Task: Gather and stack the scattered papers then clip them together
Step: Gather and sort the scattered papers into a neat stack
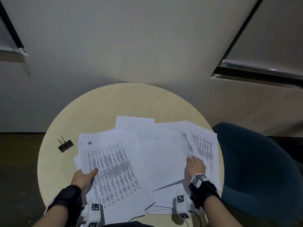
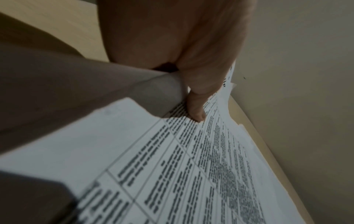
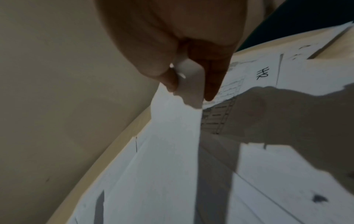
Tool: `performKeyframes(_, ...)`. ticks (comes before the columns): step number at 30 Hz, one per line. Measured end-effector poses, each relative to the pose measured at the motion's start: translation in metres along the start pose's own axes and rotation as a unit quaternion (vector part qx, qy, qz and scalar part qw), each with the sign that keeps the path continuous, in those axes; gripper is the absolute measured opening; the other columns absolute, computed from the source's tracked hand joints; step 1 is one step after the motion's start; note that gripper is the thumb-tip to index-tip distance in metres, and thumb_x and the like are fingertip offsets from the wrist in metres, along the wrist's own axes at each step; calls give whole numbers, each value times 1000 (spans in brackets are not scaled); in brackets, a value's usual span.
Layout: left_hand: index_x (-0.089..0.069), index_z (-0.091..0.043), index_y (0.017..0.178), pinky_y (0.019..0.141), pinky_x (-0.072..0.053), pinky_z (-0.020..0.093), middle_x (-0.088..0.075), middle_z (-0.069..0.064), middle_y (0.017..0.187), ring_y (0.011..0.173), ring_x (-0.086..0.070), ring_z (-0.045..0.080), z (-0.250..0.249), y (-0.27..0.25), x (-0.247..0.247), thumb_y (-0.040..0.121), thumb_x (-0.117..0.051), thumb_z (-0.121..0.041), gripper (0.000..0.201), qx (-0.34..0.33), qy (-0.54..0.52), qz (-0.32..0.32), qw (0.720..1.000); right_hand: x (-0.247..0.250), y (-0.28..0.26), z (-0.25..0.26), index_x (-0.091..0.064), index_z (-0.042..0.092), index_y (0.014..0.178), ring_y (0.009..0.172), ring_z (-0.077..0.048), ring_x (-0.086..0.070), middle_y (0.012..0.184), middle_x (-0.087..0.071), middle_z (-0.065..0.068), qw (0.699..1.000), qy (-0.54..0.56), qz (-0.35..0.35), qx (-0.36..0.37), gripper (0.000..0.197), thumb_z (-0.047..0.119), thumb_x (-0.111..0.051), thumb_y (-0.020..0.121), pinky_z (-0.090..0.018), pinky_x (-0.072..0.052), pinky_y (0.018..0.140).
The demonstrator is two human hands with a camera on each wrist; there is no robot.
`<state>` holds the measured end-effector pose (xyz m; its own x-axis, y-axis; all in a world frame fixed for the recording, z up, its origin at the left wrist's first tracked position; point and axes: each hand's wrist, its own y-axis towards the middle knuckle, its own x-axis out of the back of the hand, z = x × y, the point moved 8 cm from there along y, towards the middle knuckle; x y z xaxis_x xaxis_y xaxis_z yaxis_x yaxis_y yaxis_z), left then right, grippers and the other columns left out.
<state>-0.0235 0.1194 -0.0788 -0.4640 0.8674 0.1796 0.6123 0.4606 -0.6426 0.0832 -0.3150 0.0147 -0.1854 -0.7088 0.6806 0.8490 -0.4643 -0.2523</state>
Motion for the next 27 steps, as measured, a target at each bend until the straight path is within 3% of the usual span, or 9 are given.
performKeyframes(3,-57,5,116,79,-44,42,-65,22,109,88,-59,37,-3,-5,-4,91,-64,-25,39,-9,32,7,999,33,1,3,-62,4,81,87,-38,-61,84,-64,-18,992,70,-97,-34,29,16,-43,99,-37,-47,76)
performKeyframes(6,-56,0,118,89,-46,57,-64,20,116,99,-59,42,-1,-8,-3,88,-66,-30,44,7,28,6,1000,61,-7,34,-61,0,121,116,-35,-56,111,-63,-16,969,175,-175,10,36,23,-41,102,-29,-40,89)
performKeyframes(10,-48,-2,124,101,-32,65,-58,14,123,114,-52,45,-1,-12,-4,88,-67,-27,48,32,-5,5,999,71,-50,111,-61,3,126,86,12,-60,105,-66,-5,926,227,-185,240,30,11,-48,100,-9,-46,83)
performKeyframes(13,-27,1,145,107,-27,62,-46,19,142,130,-41,45,-2,-15,-11,86,-70,-28,79,41,-31,37,998,24,-93,145,-61,4,125,106,23,-53,119,-64,0,880,151,-50,448,39,-7,-52,89,-2,-40,94)
performKeyframes(17,-41,2,139,103,-35,60,-51,22,139,124,-50,41,-3,-16,-7,76,-77,-37,82,34,-29,32,998,-66,-141,129,-56,22,130,128,-3,-49,135,-55,7,784,-19,169,597,46,3,-56,89,-22,-37,110)
performKeyframes(19,-46,12,132,92,-50,41,-66,24,115,101,-66,28,-3,-19,-6,89,-66,-17,56,37,-15,32,999,-102,-147,100,-60,28,125,126,-15,-54,134,-57,6,740,-121,217,625,43,6,-57,87,-38,-47,103)
performKeyframes(21,-43,10,135,75,-52,32,-70,16,102,85,-67,26,-8,-22,-6,93,-59,-31,61,41,-6,32,999,-125,-147,69,-64,29,119,123,-23,-57,134,-59,2,700,-205,269,629,37,18,-48,89,-48,-55,91)
performKeyframes(24,-24,-11,151,107,-32,50,-32,10,154,138,-36,36,-7,-17,-4,75,-37,-81,104,54,31,30,998,-140,-143,33,-67,24,118,123,-32,-57,135,-58,-8,658,-280,341,611,41,24,-38,89,-53,-52,91)
performKeyframes(27,-17,-13,153,107,-30,55,-23,10,158,140,-30,38,-3,-11,-4,67,-49,-83,115,56,27,35,997,-148,-154,19,-64,22,125,132,-33,-47,144,-48,-11,632,-301,416,580,46,35,-32,94,-51,-41,106)
